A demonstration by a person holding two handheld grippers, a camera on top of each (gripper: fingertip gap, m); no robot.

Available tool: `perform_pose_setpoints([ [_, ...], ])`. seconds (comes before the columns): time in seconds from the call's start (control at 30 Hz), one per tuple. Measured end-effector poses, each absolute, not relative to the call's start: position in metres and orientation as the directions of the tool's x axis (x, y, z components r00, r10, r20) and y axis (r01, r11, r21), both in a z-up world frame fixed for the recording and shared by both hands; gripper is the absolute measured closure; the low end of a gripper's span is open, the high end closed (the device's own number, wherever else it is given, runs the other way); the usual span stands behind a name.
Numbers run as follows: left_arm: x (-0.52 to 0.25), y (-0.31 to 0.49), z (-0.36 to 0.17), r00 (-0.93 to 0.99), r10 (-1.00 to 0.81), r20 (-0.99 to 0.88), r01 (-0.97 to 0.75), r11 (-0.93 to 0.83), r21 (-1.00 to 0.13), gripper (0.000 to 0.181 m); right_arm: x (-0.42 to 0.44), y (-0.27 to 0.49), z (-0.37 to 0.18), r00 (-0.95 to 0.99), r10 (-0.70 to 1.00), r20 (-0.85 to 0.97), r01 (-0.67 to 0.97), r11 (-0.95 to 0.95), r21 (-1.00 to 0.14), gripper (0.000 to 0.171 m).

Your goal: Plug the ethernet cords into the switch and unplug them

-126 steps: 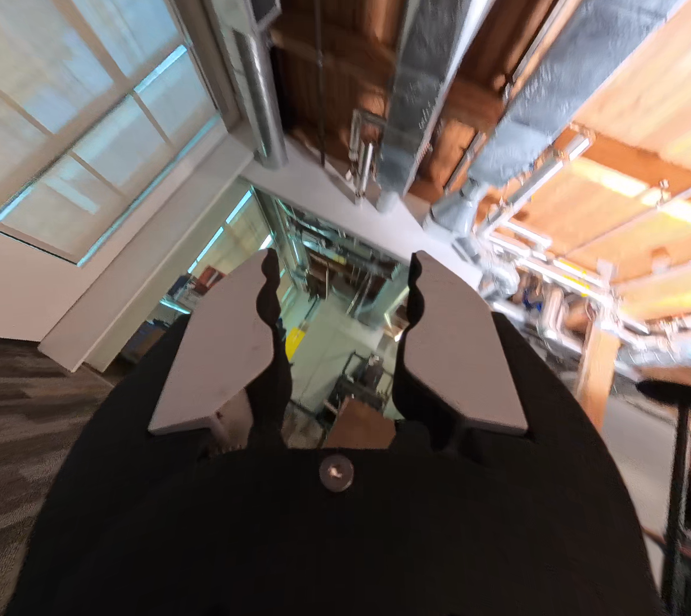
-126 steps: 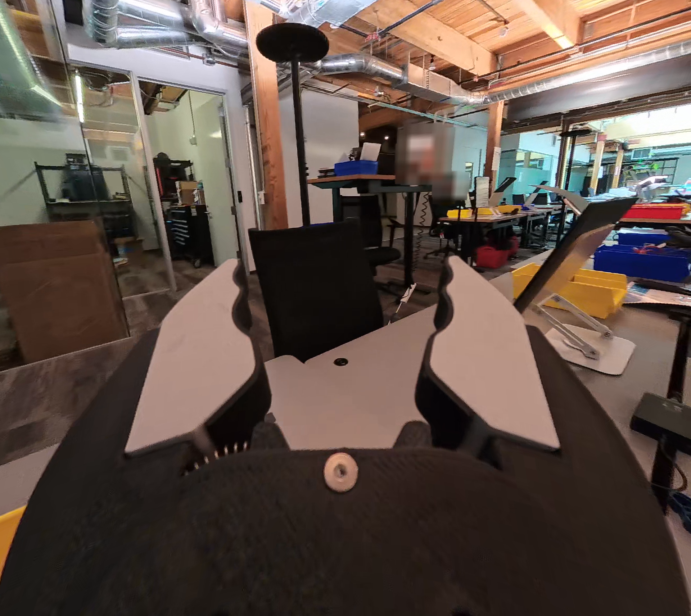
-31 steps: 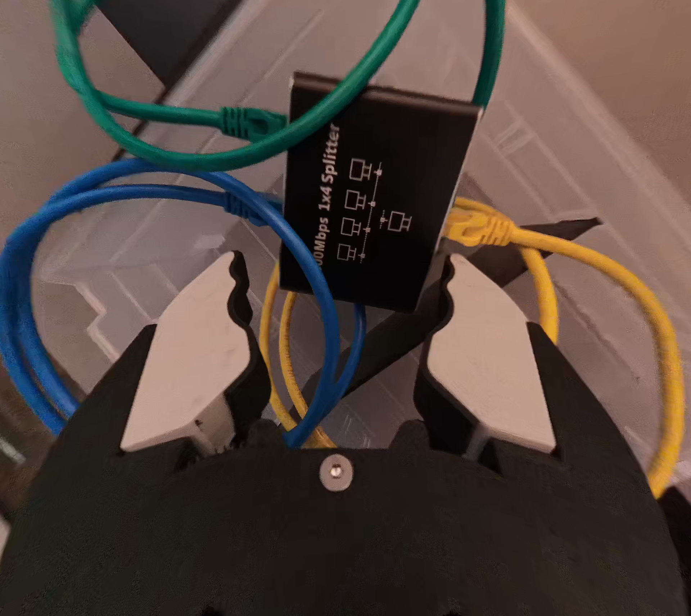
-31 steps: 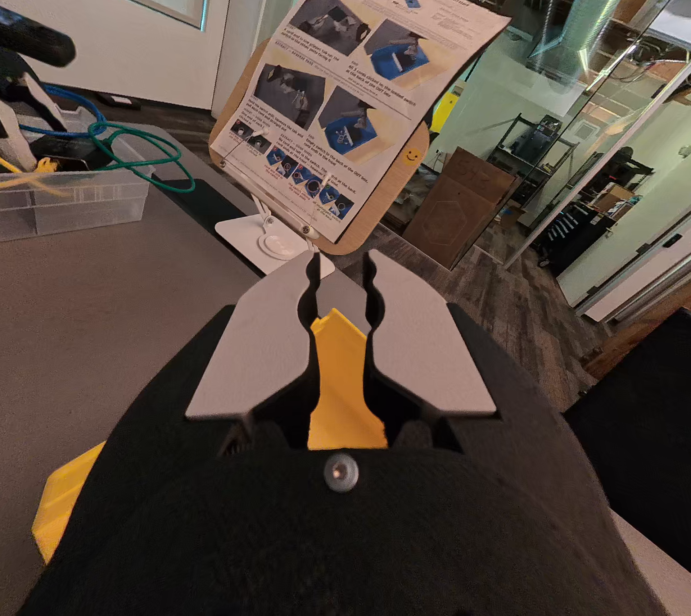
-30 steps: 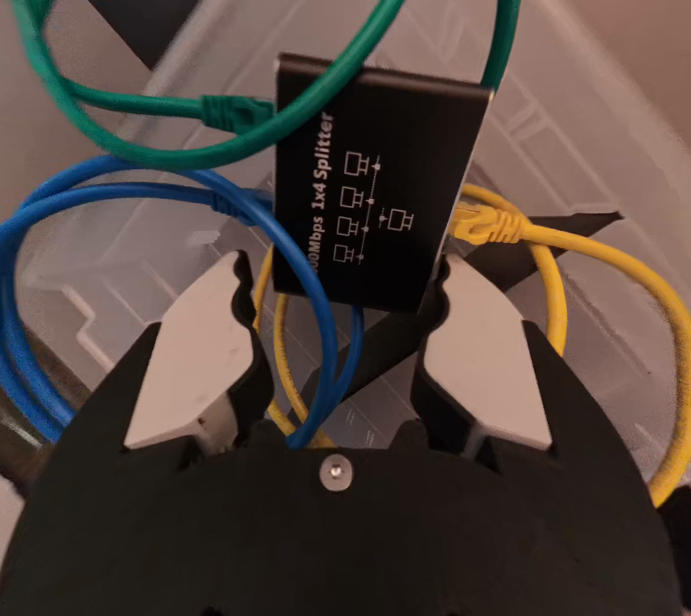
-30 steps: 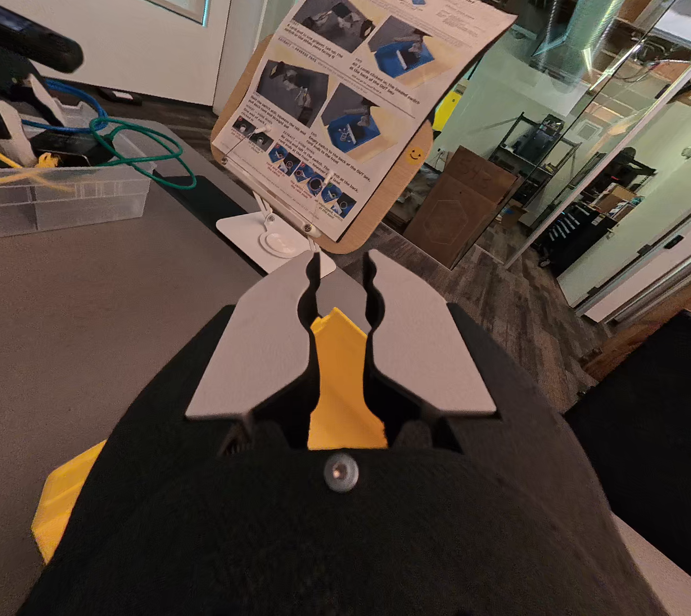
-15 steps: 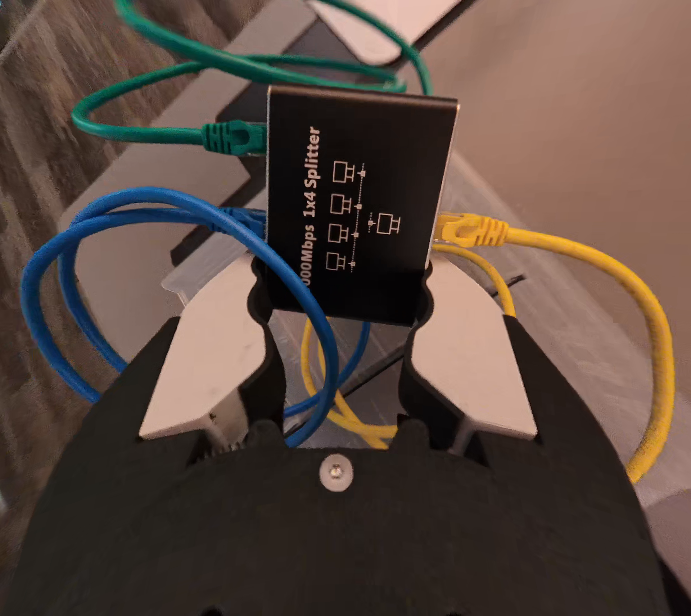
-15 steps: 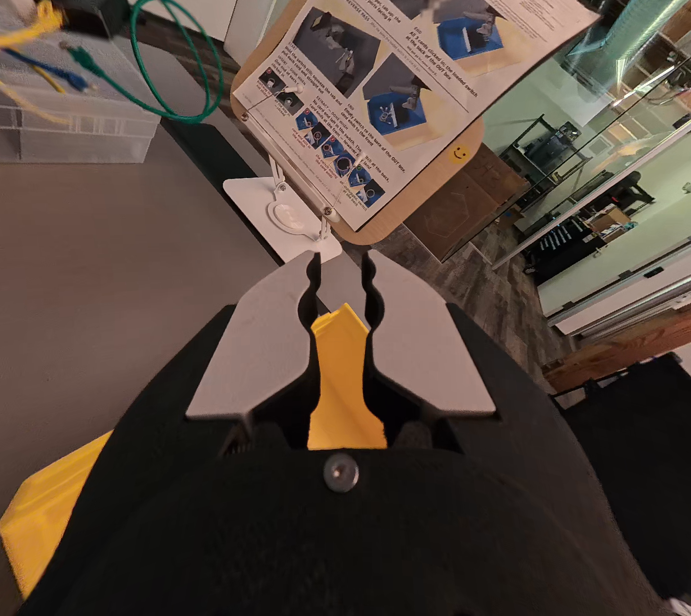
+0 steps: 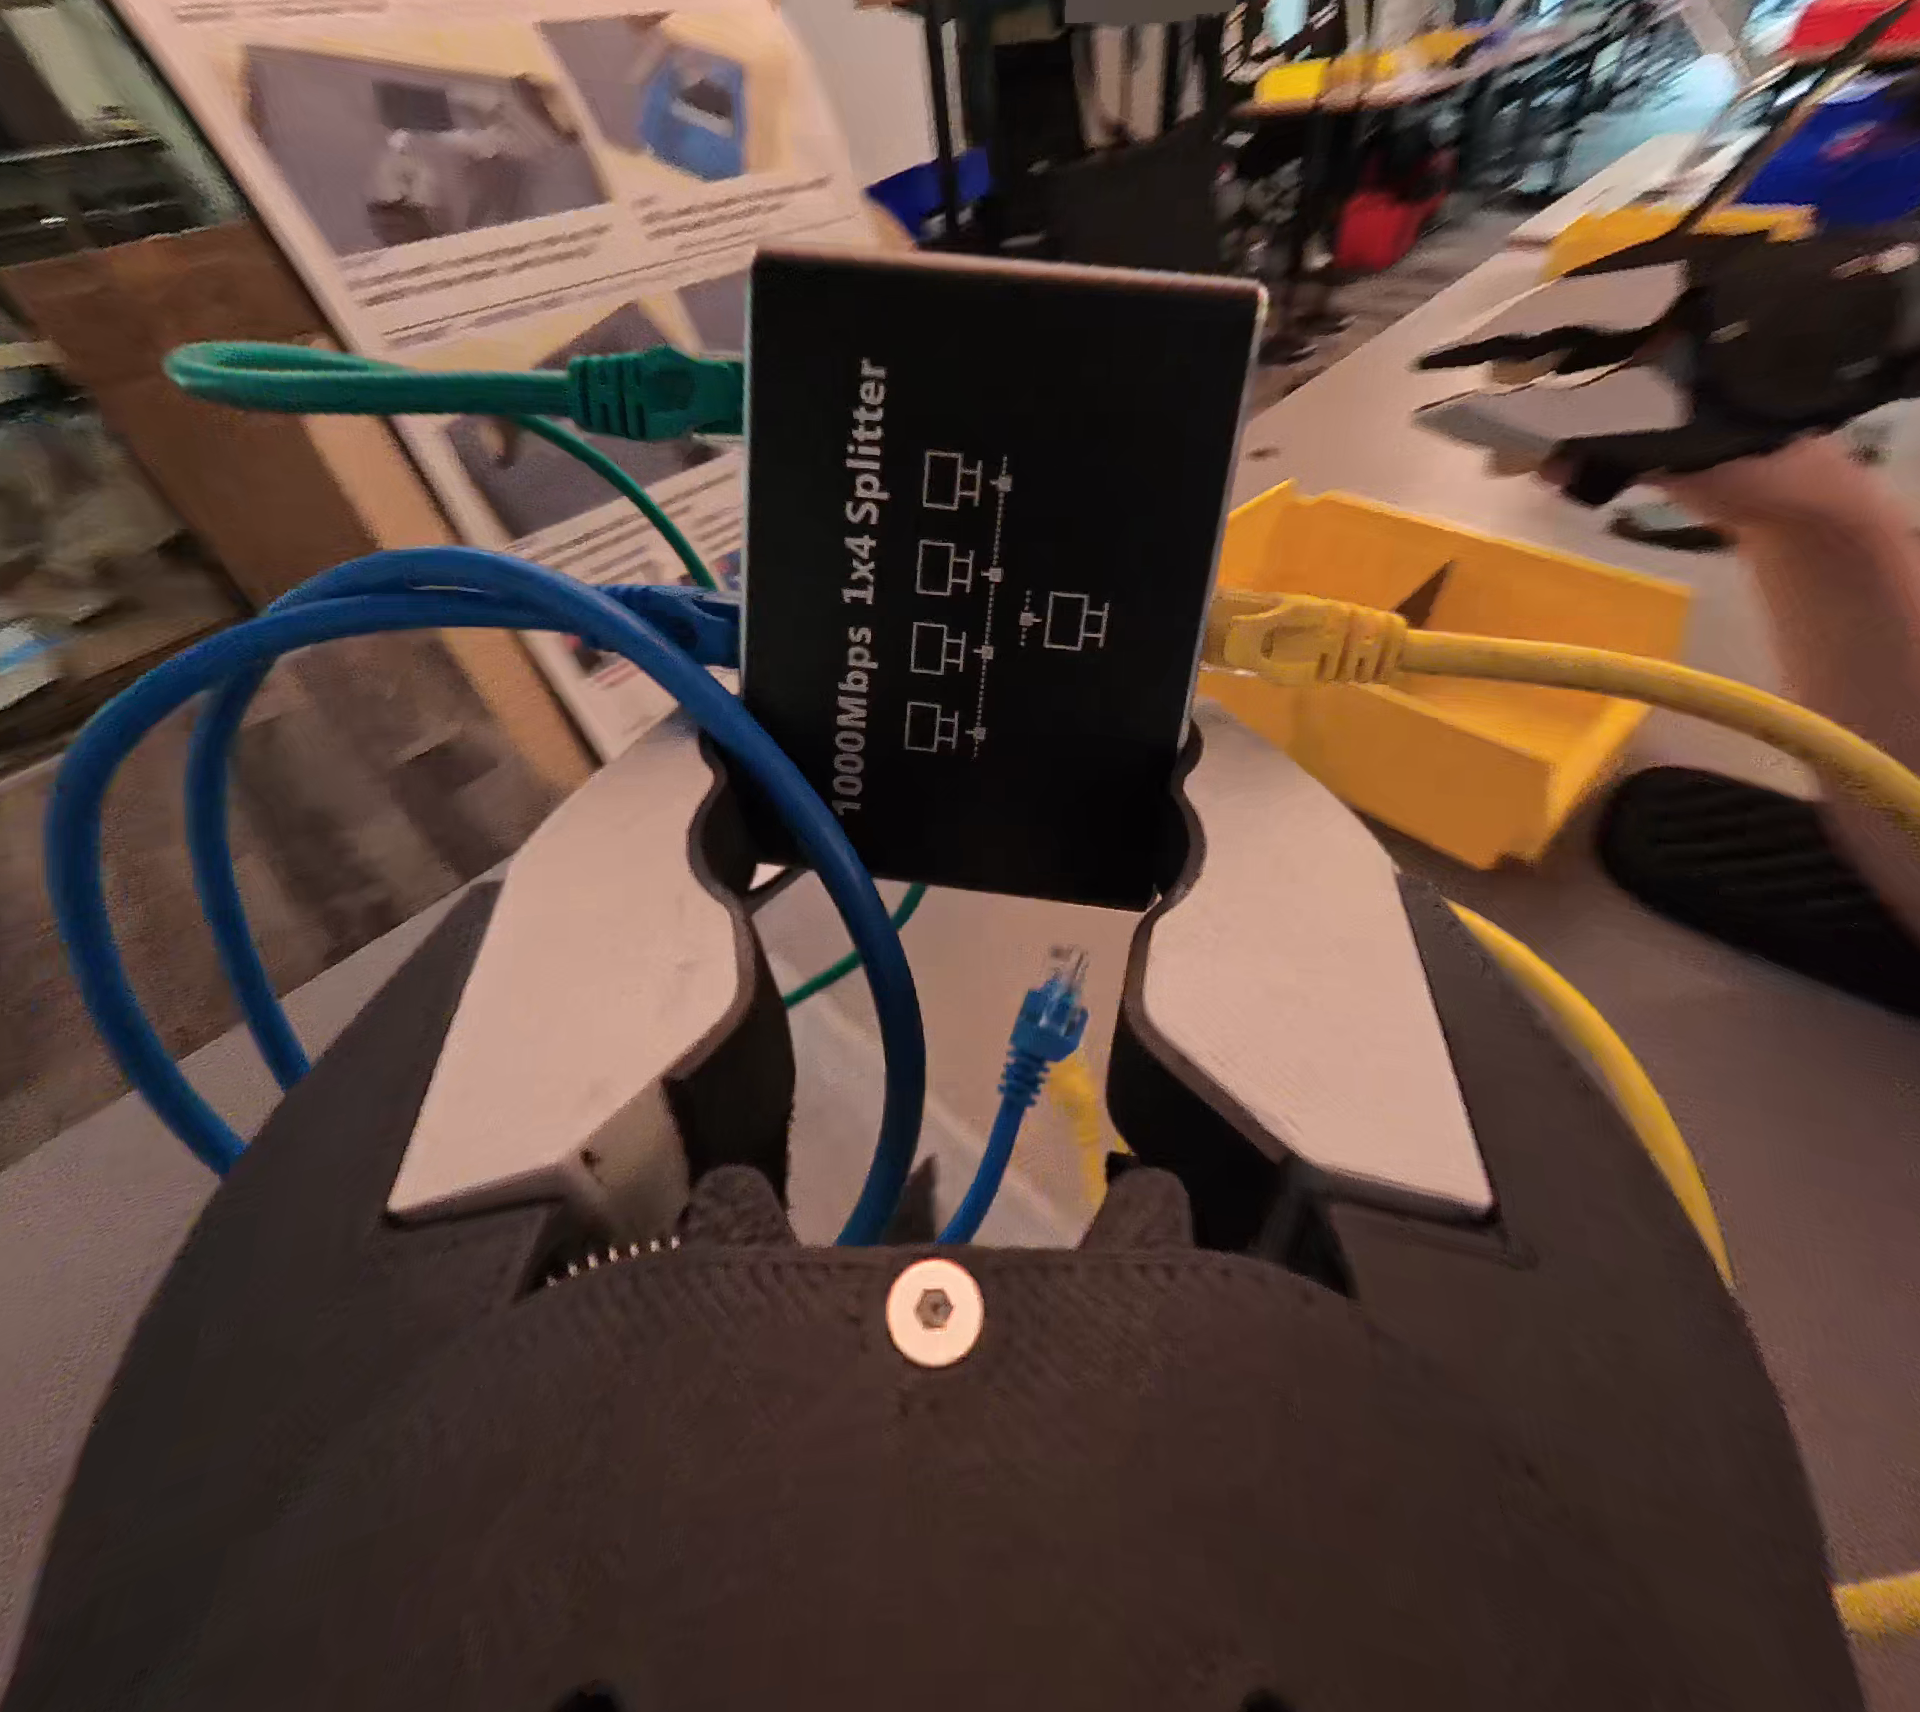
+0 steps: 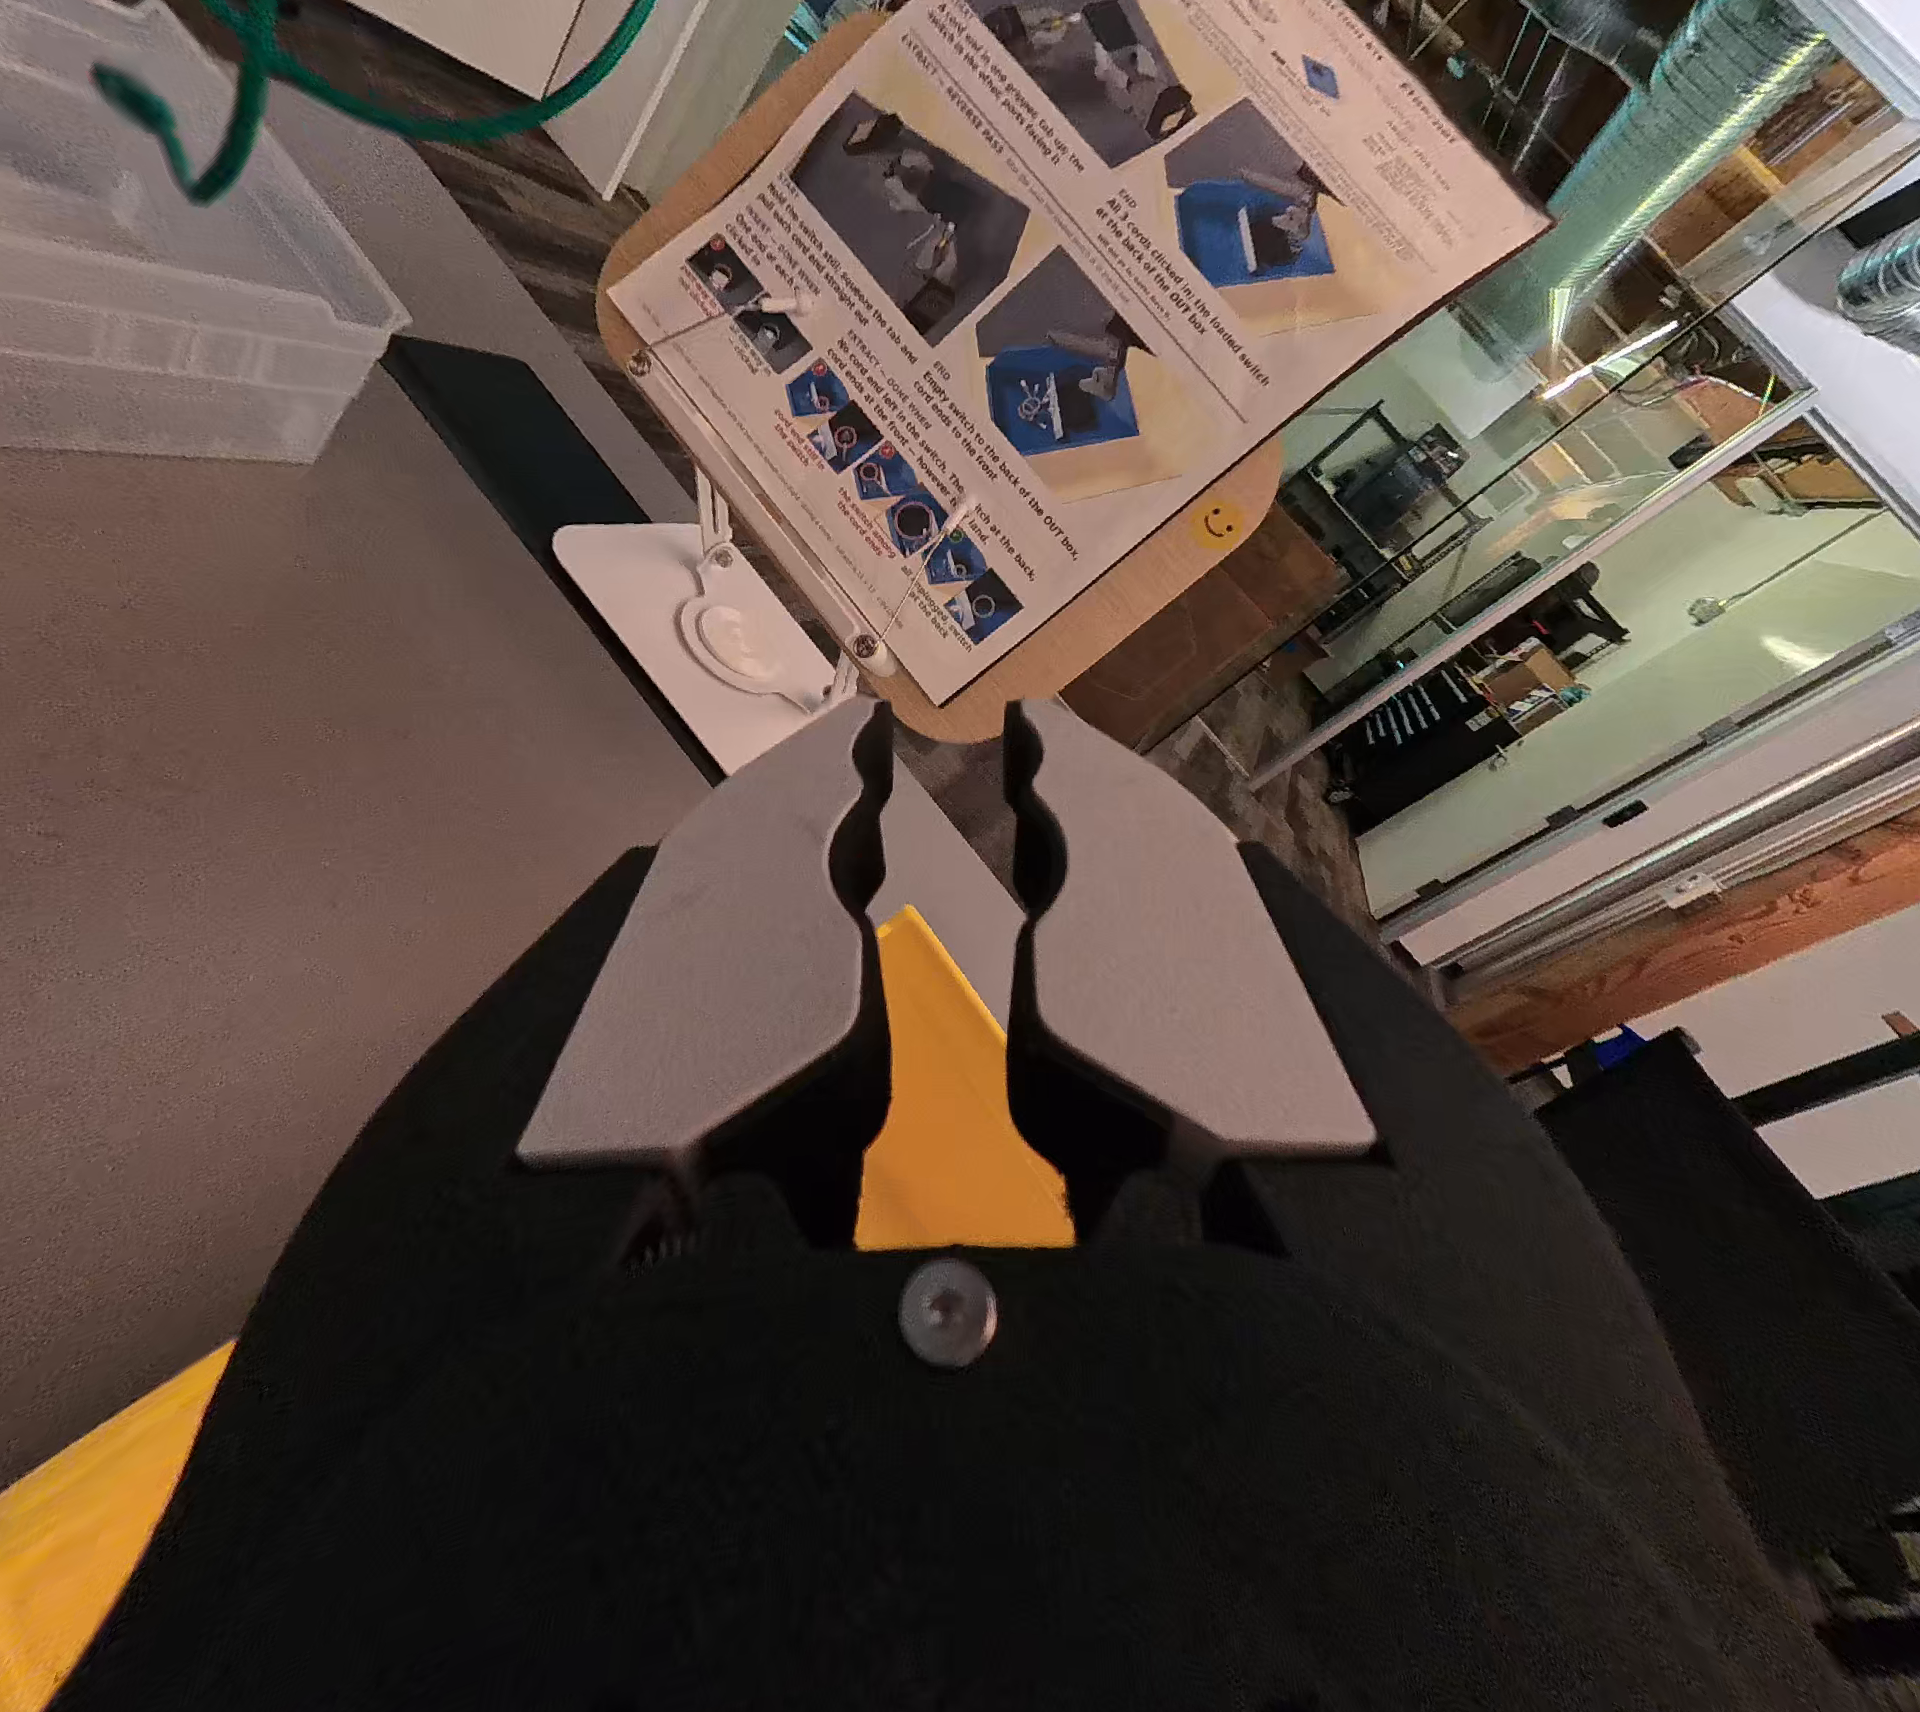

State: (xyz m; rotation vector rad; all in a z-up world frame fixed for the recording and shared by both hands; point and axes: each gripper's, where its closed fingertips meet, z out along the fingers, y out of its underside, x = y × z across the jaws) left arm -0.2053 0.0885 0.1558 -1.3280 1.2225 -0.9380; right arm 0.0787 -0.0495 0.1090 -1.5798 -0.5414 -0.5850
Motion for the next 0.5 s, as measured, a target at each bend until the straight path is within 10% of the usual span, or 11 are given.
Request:
perform_pose_setpoints([
  [0.4,-0.106,0.054,0.064,0.12,-0.989,-0.082,-0.358,0.034,-0.933,0.105,-0.034,-0.042,0.128,0.8,0.243,0.548,0.504,0.223,-0.835,0.148],
  [0.5,-0.093,0.05,0.028,0.066,-0.994,-0.087,-0.488,0.043,-0.871,0.105,-0.063,-0.033,0.097,0.619,0.262,0.74,0.696,0.254,-0.672,0.143],
])
